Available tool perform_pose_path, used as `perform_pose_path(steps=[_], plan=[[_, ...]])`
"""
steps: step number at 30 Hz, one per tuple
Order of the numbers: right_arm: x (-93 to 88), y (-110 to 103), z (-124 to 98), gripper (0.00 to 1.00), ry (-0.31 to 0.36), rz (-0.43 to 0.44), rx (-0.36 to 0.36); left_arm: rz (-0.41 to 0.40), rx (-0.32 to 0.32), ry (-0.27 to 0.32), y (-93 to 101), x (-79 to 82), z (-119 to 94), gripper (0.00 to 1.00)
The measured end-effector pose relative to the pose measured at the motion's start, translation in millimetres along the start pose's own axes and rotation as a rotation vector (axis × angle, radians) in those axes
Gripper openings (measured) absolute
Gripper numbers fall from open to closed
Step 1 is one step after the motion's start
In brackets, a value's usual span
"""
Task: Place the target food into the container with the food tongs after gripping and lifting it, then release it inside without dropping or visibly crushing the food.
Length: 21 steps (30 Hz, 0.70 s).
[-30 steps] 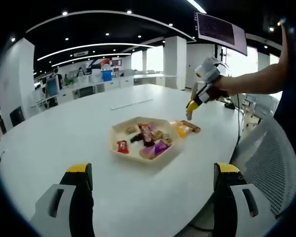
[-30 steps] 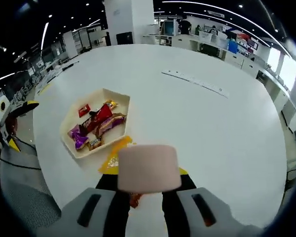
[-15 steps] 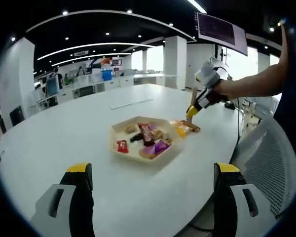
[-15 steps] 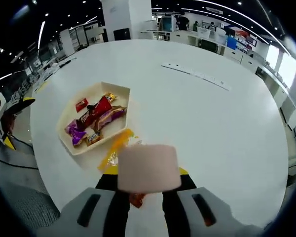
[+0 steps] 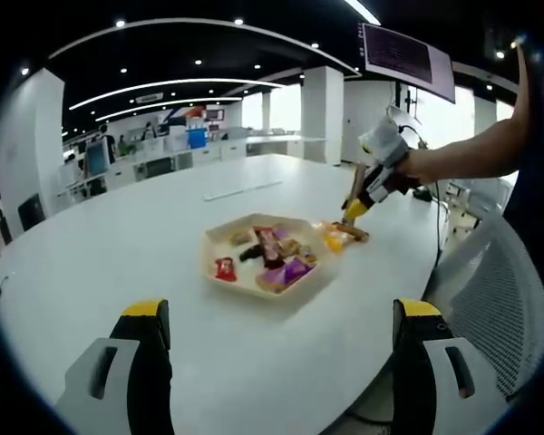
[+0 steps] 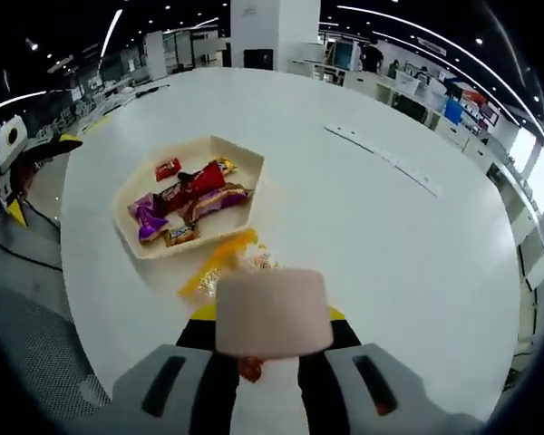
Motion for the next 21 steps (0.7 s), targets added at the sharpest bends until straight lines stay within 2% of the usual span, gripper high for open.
perform_pose_path(steps=[3, 7, 9, 15, 21], plan=[[-0.8, 1, 0, 0.24, 0.002, 0.019, -0.001, 0.001, 0.002, 0.000, -0.2, 0.0, 0, 0.99], [-6.1, -4, 4, 0.25, -0.010, 0.047, -0.048, 0.001, 0.003, 0.002, -0.4, 0.5, 0, 0.99], [-8.1, -4, 5, 0.25, -0.004, 0.120, -0.078, 0.003, 0.004, 0.002, 0.3, 1.1, -1, 0.99], [-10.4, -7, 4, 0.22, 0.008, 0.081, -0.082, 0.001, 0.001, -0.001, 0.4, 0.1, 0, 0.99], [-11.0, -3, 0, 0.19, 0.000, 0.032, -0.052, -0.001, 0.000, -0.001, 0.6, 0.4, 0, 0.99]])
Point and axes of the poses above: the point that each gripper's makers call its tool centre point, and the gripper's own axes: z roughly forward along the fingers, y roughly to its right, x roughly out of its top, the point moved 6 cm from there along -z, roughly backward along the fingers, and after that the axes turned 2 degrees about -x, right-handed, at the moved point
